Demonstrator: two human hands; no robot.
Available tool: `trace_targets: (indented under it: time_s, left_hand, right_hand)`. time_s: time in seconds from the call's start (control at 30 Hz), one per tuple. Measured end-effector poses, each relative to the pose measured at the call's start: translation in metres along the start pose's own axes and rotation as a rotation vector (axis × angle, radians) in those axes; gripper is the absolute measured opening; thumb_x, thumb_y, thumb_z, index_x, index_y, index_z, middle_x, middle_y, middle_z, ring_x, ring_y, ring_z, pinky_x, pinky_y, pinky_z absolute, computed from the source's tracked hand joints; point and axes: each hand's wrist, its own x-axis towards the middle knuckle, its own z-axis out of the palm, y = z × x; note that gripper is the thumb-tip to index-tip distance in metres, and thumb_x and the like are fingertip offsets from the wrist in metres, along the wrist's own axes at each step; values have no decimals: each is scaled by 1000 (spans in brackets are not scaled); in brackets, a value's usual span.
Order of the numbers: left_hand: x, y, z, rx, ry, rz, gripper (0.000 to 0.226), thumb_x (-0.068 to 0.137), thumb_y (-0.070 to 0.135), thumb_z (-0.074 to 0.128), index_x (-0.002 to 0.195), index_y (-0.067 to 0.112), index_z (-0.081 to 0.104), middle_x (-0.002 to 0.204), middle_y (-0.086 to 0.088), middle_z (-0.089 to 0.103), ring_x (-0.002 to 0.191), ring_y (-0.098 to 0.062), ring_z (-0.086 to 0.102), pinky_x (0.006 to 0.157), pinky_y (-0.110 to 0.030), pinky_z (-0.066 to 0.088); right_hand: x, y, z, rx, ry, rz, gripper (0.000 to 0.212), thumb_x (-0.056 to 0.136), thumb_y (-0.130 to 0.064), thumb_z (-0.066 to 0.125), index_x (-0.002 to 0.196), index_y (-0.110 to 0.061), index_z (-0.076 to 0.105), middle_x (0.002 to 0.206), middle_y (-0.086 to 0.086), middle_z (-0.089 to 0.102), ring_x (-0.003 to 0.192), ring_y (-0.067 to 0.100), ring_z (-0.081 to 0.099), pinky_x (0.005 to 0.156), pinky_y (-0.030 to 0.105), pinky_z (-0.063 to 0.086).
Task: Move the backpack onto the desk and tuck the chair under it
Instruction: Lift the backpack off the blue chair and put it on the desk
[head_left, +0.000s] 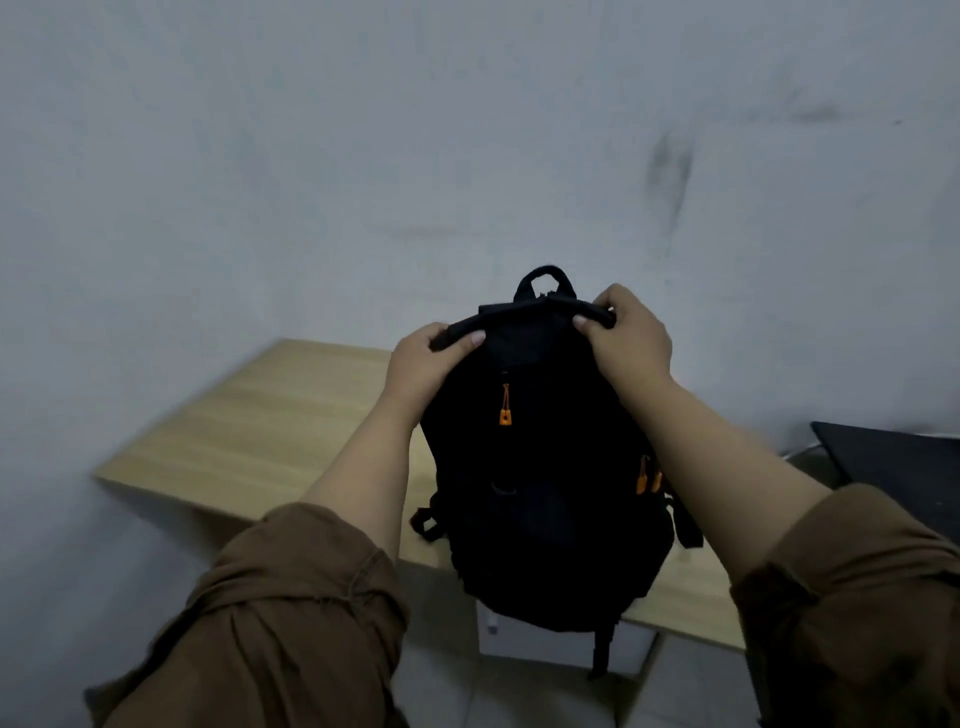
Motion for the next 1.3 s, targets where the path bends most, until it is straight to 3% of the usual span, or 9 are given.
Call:
trace_targets:
  time_s: [0.1,0.27,0.47,0.53,0.67,0.83,0.97,1.17,1.3]
  left_hand:
    - [19,-33,53,-87,-56,-105,37,71,46,78,101,25,72,99,4,76,97,-16,71,87,-35,57]
    - [39,-79,114,-102,-79,-202,46,74,42,78,115,25,65,105,11,71,96,-8,66,80,-25,52]
    - [68,-114,147,72,121,-261,35,85,35,69,112,14,68,110,-9,73,103,-26,67,85,-36,51]
    - [85,-119,156,100,141,-278,36,84,38,67,112,16,68,110,-8,73,103,-29,67,90,-43,54]
    - [118,-130,178,159,156,-312,33,86,37,64,111,16,67,110,-8,73,102,-30,66,80,-34,49]
    - [168,-148,209,260,115,-369,32,87,36,63,109,13,67,109,-12,71,101,-34,64,73,-30,41]
    - [202,-172,231,339,32,-417,33,85,36,65,108,13,68,109,-14,71,101,-35,65,77,-34,49]
    - [243,-217,253,484,-143,-476,23,82,15,62,96,-2,69,92,-21,69,94,-38,66,66,-32,42]
    - [268,-238,261,489,-148,-515,25,84,21,66,100,2,72,101,-21,72,99,-36,66,70,-29,41]
  right_hand:
    - [35,49,-6,0,-3,88,12,85,-29,59,90,-19,56,80,-4,62,78,20,57,67,31,39]
    - [89,102,-3,30,-16,164,12,85,-30,60,88,-19,56,76,-7,59,74,18,56,62,29,39]
    - [127,137,12,12,-187,185,17,91,-31,55,104,-21,57,94,-3,62,90,21,59,69,31,42]
    - [136,151,17,-70,-217,195,29,91,-35,54,115,-19,53,109,5,61,101,27,58,74,33,42]
    - [140,182,24,-255,-188,312,61,80,-44,64,130,-19,39,127,16,46,117,39,47,91,44,44]
    - [151,221,31,-189,-286,517,83,75,-37,69,143,-24,23,132,17,39,90,33,54,74,36,48]
    - [168,255,48,-138,-305,571,73,77,-20,68,139,-15,30,116,14,58,86,26,52,78,40,53]
    - [195,302,88,-135,-197,656,49,80,-7,67,120,-13,38,92,8,53,76,27,53,69,36,48]
    - [211,327,108,-164,-145,650,40,81,-6,64,113,-13,41,87,8,56,74,28,55,63,31,43]
